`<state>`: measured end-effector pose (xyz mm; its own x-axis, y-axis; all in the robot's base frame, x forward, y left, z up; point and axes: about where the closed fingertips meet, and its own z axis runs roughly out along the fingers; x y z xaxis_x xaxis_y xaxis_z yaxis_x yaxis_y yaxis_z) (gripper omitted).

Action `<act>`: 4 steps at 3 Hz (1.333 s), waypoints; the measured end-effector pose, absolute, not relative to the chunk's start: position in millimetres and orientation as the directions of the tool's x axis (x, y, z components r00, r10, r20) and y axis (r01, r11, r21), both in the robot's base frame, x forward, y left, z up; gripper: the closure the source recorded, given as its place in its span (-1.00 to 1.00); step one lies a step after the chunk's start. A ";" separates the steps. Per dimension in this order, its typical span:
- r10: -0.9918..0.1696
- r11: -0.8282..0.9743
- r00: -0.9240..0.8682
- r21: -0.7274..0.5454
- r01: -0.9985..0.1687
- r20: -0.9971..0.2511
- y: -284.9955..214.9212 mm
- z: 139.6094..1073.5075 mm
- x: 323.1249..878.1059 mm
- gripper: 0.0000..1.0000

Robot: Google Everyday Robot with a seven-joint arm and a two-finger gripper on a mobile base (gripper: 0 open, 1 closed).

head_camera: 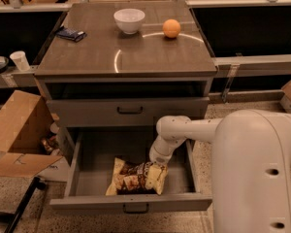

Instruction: Pick brown chip bag from middle drawer and place on counter

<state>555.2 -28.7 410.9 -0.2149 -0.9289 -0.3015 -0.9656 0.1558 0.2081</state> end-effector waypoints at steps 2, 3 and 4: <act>-0.907 0.177 -0.243 0.213 -0.961 -0.343 -64.3 365.1 563.7 0.40; -0.878 0.134 -0.149 0.066 -0.989 -0.455 -76.1 421.8 559.9 0.86; -0.823 0.069 0.007 -0.113 -0.991 -0.569 -71.8 527.9 543.6 1.00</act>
Offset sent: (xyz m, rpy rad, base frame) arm 0.0213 -0.0602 -0.0265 0.0942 -0.0744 -0.0688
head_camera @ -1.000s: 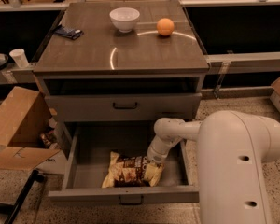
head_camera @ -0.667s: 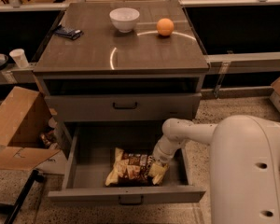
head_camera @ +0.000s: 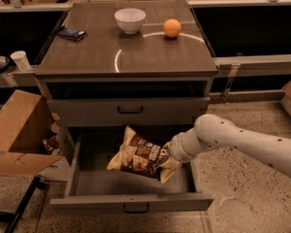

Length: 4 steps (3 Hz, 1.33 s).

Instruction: Pick brown chip bag from middle drawer and place on counter

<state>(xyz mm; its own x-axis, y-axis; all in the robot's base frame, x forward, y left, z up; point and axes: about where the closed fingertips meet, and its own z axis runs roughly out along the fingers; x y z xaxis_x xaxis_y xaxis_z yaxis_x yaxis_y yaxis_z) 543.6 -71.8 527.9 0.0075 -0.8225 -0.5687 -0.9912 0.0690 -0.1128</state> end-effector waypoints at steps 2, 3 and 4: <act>-0.787 0.100 0.098 -0.282 -0.954 -0.609 -133.6 616.1 520.2 1.00; -0.787 0.100 0.098 -0.283 -0.954 -0.610 -133.6 616.3 520.3 1.00; -0.761 0.106 0.148 -0.347 -0.932 -0.631 -127.9 648.7 538.5 1.00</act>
Offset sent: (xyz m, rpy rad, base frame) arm -0.0100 -0.0174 0.0736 0.0596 -0.1288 0.0253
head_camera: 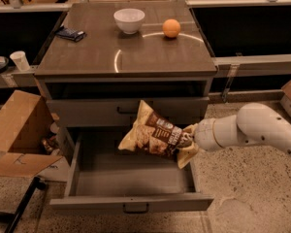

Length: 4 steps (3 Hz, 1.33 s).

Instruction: Pick brown chip bag from middle drawer and place on counter

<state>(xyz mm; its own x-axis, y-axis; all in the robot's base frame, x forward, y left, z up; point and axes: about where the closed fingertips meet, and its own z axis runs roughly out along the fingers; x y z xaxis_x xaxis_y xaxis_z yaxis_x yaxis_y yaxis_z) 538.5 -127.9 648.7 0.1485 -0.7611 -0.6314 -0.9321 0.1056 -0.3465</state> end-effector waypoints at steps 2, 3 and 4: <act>-0.648 0.101 0.379 -0.567 -0.818 -0.661 -96.6 808.4 611.7 1.00; -0.611 0.123 0.426 -0.612 -0.782 -0.667 -82.1 863.0 655.5 1.00; -0.539 0.154 0.456 -0.615 -0.773 -0.708 -66.4 901.5 693.5 1.00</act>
Offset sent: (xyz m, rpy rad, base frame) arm 0.1288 0.0486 0.2816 0.2298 -0.4518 0.1161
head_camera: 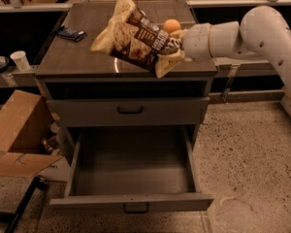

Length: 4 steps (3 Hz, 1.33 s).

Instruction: Pick brown chip bag from middle drawer and place on counter

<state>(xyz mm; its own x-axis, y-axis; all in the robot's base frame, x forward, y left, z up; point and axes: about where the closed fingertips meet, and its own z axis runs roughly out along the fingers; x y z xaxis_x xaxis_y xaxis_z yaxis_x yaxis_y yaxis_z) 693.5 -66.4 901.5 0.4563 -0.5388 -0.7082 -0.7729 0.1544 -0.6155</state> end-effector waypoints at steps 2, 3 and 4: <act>-0.444 0.197 0.435 -0.559 -0.806 -0.783 -40.7 932.2 761.2 0.92; -0.439 0.185 0.409 -0.526 -0.830 -0.800 -31.6 923.2 775.8 0.46; -0.444 0.174 0.386 -0.501 -0.848 -0.809 -29.6 913.0 784.1 0.00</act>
Offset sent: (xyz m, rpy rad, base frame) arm 0.0988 0.0275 0.0421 0.1526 0.0690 0.0173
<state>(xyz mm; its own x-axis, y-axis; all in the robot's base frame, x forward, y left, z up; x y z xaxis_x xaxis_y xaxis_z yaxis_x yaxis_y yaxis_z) 784.1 -29.6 913.0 0.3865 -0.4438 -0.8085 -0.8478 0.1742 -0.5009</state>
